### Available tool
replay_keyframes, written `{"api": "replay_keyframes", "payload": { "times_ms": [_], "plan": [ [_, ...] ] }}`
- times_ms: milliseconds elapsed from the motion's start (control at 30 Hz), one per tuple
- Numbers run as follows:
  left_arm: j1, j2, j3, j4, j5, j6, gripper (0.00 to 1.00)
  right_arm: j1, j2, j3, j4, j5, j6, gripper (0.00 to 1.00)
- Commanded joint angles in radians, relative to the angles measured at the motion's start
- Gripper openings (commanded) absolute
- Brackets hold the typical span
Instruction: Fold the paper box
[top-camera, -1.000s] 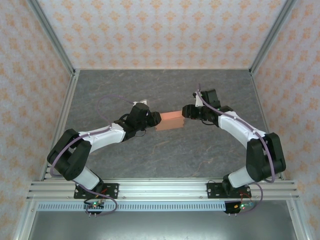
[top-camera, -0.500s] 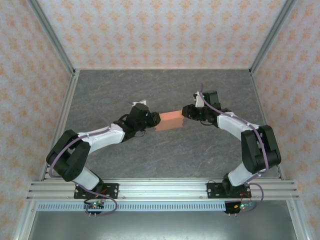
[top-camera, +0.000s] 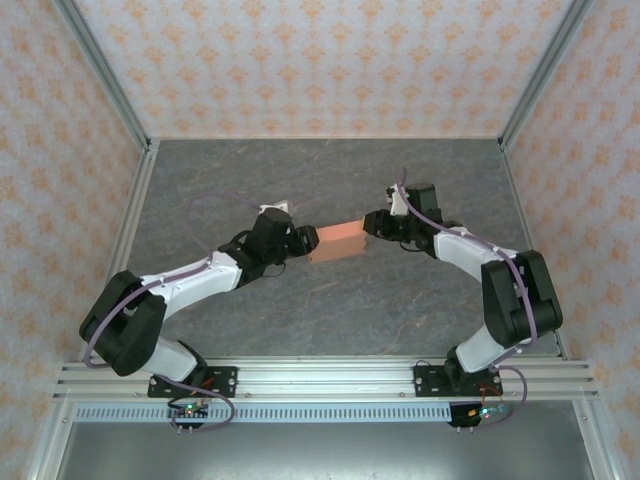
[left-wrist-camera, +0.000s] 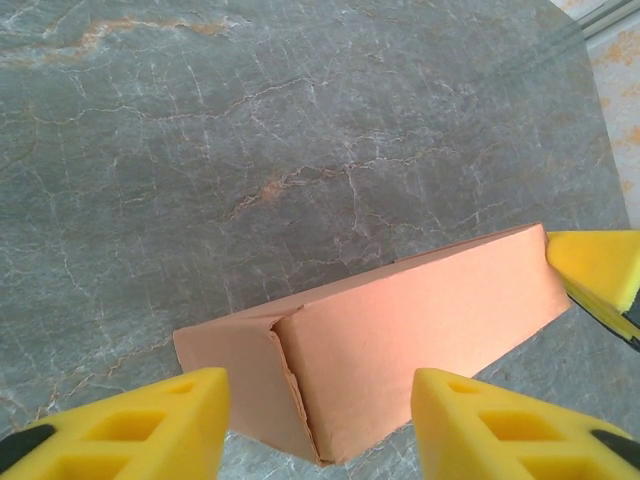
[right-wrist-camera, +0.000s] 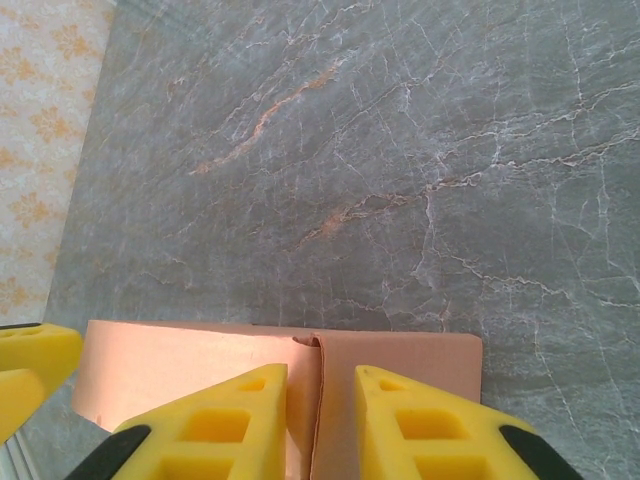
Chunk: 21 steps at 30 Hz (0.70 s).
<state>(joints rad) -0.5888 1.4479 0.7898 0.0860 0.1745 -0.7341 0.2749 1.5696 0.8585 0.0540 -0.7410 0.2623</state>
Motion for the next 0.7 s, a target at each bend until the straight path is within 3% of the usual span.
{"api": "replay_keyframes", "payload": {
  "times_ms": [0, 267, 667],
  "plan": [
    [0.011, -0.005, -0.027, -0.021, -0.022, 0.001, 0.45, 0.0, 0.006, -0.04, -0.079, 0.055, -0.012, 0.22],
    [0.017, 0.071, -0.059, 0.048, 0.035, -0.022, 0.35, 0.001, -0.008, -0.047, -0.086, 0.057, -0.015, 0.22],
    [0.001, 0.053, -0.059, 0.075, 0.121, -0.011, 0.36, 0.015, -0.113, -0.088, -0.052, -0.04, 0.031, 0.24]
  ]
}}
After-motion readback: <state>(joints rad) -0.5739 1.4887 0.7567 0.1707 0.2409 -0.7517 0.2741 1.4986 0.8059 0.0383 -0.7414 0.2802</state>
